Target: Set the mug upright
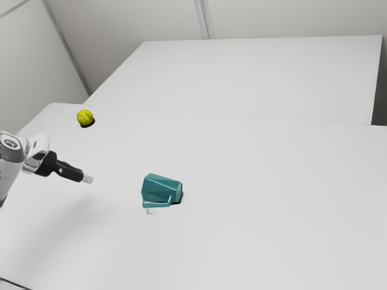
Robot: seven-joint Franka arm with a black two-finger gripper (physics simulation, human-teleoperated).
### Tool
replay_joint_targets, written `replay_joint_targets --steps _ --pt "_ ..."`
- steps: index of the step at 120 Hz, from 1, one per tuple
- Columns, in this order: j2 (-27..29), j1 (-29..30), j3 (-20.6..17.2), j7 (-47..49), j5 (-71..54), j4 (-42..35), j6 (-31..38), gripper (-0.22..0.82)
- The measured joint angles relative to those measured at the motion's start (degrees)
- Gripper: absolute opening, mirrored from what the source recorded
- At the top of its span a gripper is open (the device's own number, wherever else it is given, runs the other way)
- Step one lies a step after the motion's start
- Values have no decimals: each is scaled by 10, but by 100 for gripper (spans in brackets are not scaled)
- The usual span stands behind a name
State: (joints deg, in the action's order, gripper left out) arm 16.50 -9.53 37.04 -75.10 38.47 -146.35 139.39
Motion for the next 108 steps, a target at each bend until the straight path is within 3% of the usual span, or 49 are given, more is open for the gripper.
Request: replay_joint_targets --steps 33,52,108 --pt "-45 -1 0 -112 101 -1 23 60" --pt "-70 -9 -1 -193 224 -2 13 60" --pt "-73 -52 -12 -367 421 -46 3 60"
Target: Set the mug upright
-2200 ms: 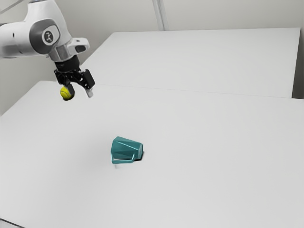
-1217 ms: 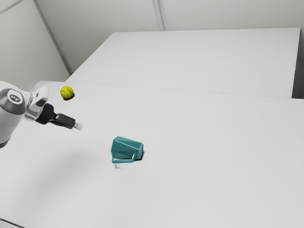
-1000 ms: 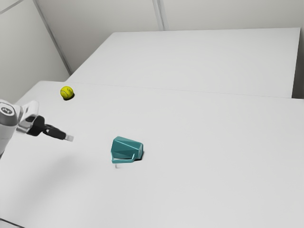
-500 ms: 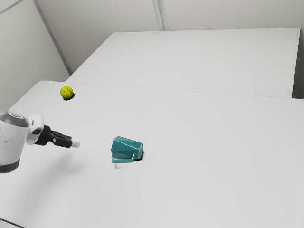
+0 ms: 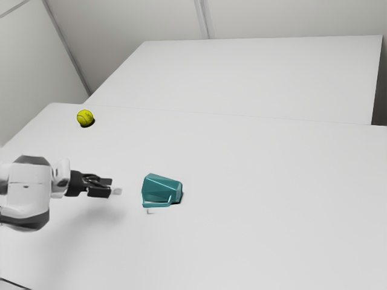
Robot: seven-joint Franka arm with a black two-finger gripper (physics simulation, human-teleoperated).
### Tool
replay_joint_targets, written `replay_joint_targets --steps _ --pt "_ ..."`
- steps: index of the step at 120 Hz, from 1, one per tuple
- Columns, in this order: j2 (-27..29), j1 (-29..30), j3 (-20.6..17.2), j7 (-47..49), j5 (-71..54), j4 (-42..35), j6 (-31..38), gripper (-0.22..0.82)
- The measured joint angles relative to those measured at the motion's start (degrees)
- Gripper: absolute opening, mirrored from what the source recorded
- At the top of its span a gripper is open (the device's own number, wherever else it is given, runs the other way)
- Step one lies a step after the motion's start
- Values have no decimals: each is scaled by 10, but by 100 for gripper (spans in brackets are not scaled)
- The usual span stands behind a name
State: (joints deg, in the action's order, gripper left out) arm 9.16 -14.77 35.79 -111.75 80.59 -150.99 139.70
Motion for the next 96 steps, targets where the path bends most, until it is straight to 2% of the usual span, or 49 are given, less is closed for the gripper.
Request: replay_joint_targets --steps 29,96 --pt "-1 -2 -5 -62 117 -8 0 60" --pt "-35 -39 -35 -152 202 -8 -4 59"
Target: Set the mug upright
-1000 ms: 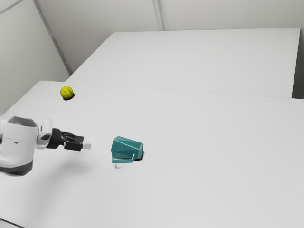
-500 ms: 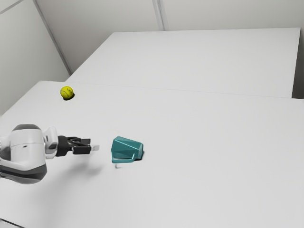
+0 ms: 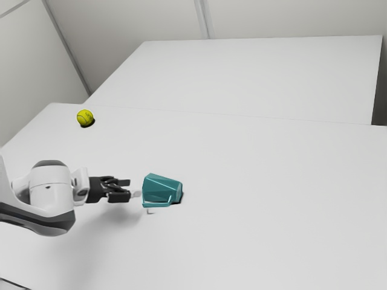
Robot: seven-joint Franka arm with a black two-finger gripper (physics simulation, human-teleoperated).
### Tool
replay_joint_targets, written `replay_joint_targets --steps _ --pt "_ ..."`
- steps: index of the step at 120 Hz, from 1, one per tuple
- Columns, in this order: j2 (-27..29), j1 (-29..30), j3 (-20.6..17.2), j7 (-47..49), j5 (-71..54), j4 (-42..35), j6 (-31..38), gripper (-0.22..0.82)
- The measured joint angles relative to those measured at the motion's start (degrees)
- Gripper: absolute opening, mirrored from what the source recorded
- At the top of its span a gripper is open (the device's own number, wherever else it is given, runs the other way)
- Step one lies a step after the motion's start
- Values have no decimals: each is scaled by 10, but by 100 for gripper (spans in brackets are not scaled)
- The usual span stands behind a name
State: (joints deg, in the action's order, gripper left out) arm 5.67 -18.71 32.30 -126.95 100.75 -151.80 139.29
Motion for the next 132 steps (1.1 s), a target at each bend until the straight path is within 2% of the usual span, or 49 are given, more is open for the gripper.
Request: replay_joint_targets --steps 52,67,96,121,132 --pt "-31 -6 -43 -36 57 6 1 55" --pt "-31 -6 -45 -42 64 7 3 44" --pt "-31 -2 -47 -53 68 15 7 14" --pt "-31 -3 -47 -61 69 20 9 -5" --pt "-31 -3 -47 -66 70 24 11 -10"
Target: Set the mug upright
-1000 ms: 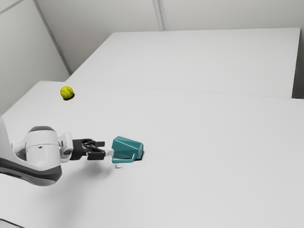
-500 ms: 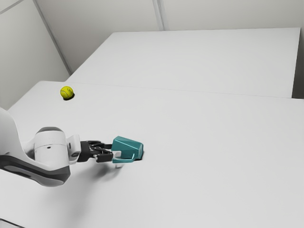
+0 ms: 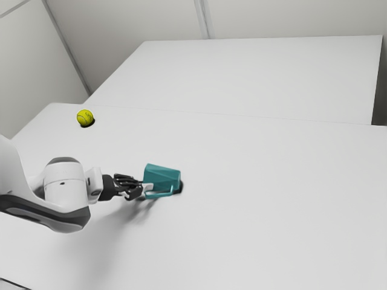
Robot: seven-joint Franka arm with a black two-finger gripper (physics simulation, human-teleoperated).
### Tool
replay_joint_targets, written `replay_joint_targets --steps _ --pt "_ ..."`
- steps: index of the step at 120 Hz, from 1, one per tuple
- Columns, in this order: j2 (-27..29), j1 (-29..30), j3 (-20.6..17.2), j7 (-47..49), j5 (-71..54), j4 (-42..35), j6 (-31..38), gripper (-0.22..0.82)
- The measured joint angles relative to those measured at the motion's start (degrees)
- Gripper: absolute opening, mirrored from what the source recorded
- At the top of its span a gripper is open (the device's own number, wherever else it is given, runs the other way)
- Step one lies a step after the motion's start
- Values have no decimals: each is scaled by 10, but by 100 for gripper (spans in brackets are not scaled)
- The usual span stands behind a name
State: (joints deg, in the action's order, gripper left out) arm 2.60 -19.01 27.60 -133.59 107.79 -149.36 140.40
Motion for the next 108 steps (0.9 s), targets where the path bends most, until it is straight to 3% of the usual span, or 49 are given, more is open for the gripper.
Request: replay_joint_targets --steps 68,89,108 --pt "-1 0 0 -13 -31 57 20 -18" --pt "-19 2 1 37 -249 161 25 -18" --pt "-6 9 -3 191 -593 212 -11 -18"
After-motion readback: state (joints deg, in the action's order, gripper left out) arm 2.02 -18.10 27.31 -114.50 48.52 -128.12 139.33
